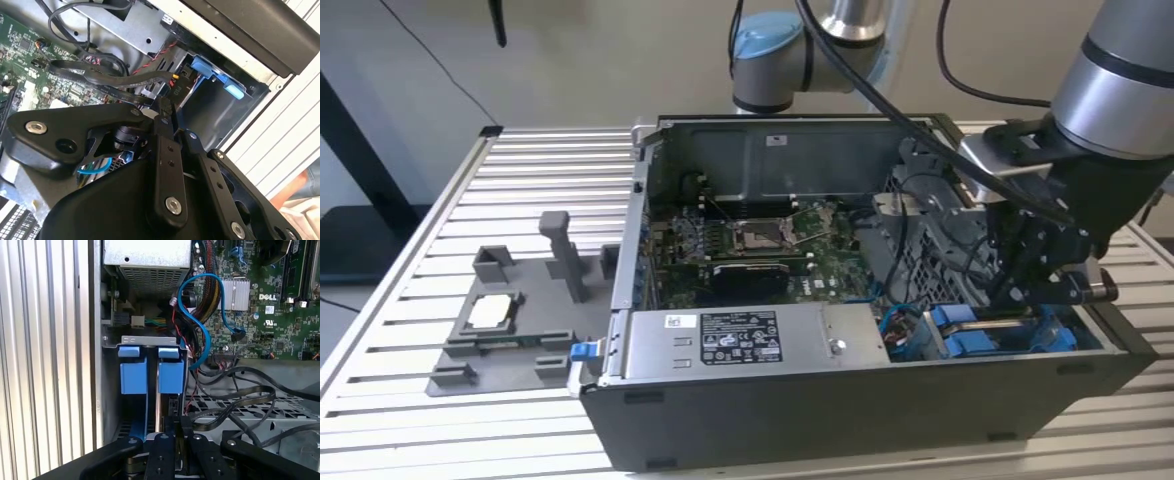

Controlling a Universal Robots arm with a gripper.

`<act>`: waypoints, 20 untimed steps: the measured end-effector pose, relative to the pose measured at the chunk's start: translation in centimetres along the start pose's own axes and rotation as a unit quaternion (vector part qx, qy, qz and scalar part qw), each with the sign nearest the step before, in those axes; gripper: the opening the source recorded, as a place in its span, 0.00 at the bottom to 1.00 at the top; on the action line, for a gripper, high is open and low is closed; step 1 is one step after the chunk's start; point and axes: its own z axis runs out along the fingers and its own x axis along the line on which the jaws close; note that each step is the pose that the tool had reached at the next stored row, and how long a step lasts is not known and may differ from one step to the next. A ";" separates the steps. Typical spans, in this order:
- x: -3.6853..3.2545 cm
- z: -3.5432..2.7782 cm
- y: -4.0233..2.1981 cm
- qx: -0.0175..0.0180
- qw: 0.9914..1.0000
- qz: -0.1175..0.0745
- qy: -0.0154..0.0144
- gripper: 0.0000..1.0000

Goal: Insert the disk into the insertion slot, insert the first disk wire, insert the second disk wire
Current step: 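Insert the second disk wire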

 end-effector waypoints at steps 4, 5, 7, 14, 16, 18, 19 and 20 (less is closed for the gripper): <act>-0.04 -0.04 0.02 0.000 1.000 0.000 0.001 0.16; -0.04 -0.03 0.02 0.000 1.000 0.000 0.001 0.16; -0.04 0.08 0.03 0.000 1.000 0.000 0.001 0.16; -0.02 0.41 0.06 0.001 1.000 0.000 0.001 0.16; -0.02 0.42 0.06 0.001 1.000 0.000 0.001 0.16; -0.02 0.45 0.06 0.001 1.000 0.000 0.001 0.16; -0.02 0.48 0.06 0.001 1.000 0.000 0.001 0.16; -0.03 0.53 0.06 0.001 1.000 0.000 0.000 0.16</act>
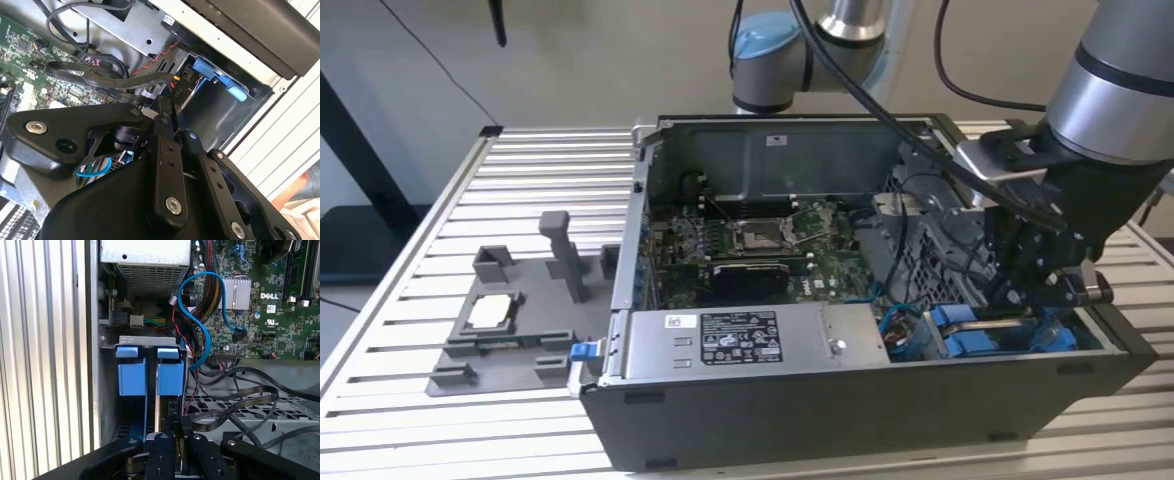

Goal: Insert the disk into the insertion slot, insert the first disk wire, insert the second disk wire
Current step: 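Insert the second disk wire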

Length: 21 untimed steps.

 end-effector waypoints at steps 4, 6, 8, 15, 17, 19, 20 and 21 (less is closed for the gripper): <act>0.01 -0.04 -0.01 0.000 1.000 0.000 0.001 0.31; -0.01 -0.37 -0.03 0.000 1.000 0.000 0.000 0.31; -0.04 -1.02 -0.08 0.000 1.000 0.000 0.001 0.31; -0.15 -3.55 -0.31 0.000 1.000 0.000 0.001 0.31; -0.17 -4.05 -0.37 0.000 1.000 0.000 0.001 0.31; -0.18 -4.23 -0.53 -0.003 1.000 0.000 0.000 0.31; -0.18 -4.29 -0.69 -0.007 1.000 0.000 0.001 0.31; -0.18 -4.31 -0.84 -0.010 1.000 0.000 0.000 0.31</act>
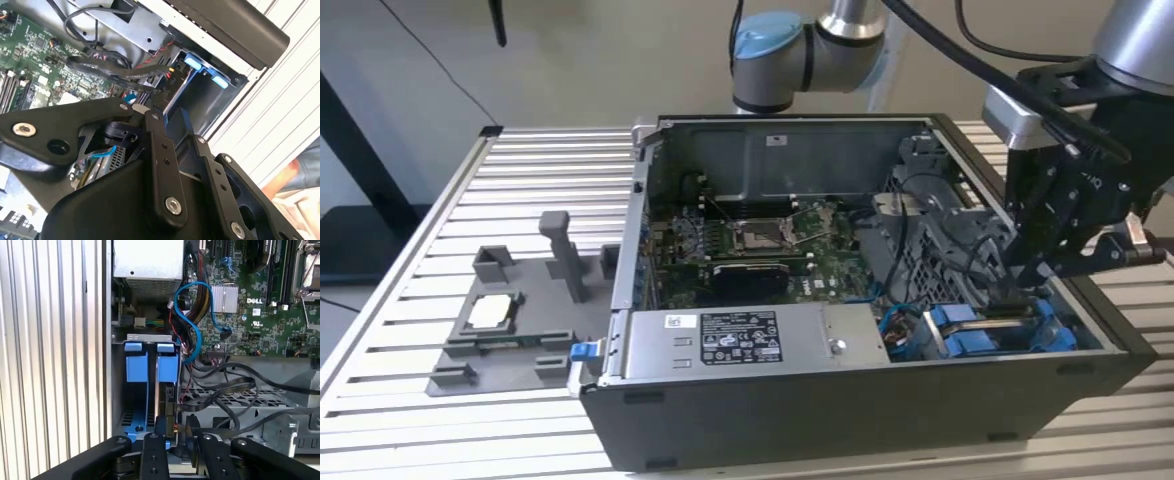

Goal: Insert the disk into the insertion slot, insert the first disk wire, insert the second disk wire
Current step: 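Insert the second disk wire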

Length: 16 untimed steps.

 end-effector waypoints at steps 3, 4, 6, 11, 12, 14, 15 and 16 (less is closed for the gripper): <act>0.00 -0.05 -0.55 -0.011 1.000 0.000 0.000 0.31; 0.00 -0.06 -0.71 -0.015 1.000 0.001 0.000 0.31; 0.00 -0.10 -0.92 -0.019 1.000 0.001 0.000 0.31; -0.01 -0.41 -1.09 -0.027 1.000 0.001 0.000 0.31; -0.02 -0.47 -1.14 -0.029 1.000 0.001 0.000 0.31; -0.02 -0.58 -1.27 -0.033 0.999 0.001 0.000 0.31; -0.02 -0.67 -1.30 -0.035 0.999 0.001 0.000 0.31; -0.02 -0.75 -1.30 -0.035 0.999 0.002 0.000 0.31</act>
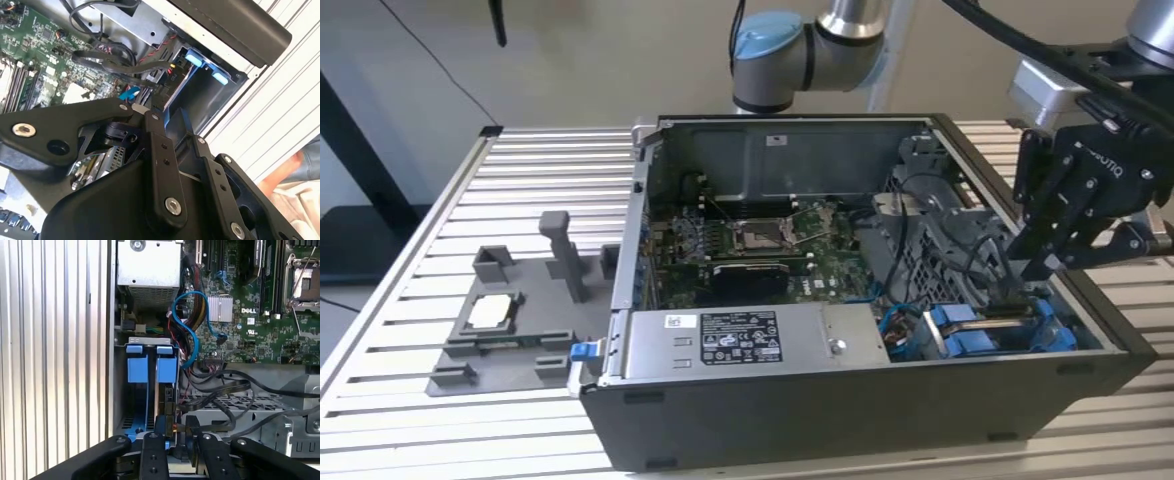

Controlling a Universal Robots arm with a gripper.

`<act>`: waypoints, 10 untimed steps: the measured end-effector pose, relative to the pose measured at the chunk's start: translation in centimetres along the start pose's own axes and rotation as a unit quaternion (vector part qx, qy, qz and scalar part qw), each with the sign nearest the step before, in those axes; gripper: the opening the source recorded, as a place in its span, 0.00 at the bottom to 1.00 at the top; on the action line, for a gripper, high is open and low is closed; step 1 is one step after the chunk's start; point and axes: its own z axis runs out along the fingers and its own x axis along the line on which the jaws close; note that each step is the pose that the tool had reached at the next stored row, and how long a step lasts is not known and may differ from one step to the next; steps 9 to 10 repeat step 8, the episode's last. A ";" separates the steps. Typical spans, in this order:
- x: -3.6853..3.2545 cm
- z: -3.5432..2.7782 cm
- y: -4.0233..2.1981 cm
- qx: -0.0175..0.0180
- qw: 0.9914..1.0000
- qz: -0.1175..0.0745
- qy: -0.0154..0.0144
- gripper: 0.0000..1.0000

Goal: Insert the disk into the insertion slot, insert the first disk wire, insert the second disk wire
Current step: 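Insert the second disk wire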

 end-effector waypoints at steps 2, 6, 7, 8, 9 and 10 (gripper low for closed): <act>-0.01 -0.12 0.00 0.000 1.000 0.000 0.000 0.31; -0.01 -0.13 0.00 0.000 1.000 0.000 0.000 0.31; -0.01 -0.14 -0.01 0.000 1.000 0.000 0.000 0.31; -0.01 -0.14 0.00 0.000 1.000 0.000 0.000 0.31; -0.01 -0.14 0.00 0.000 1.000 0.000 0.000 0.31; -0.01 -0.14 0.00 0.000 1.000 0.000 0.000 0.31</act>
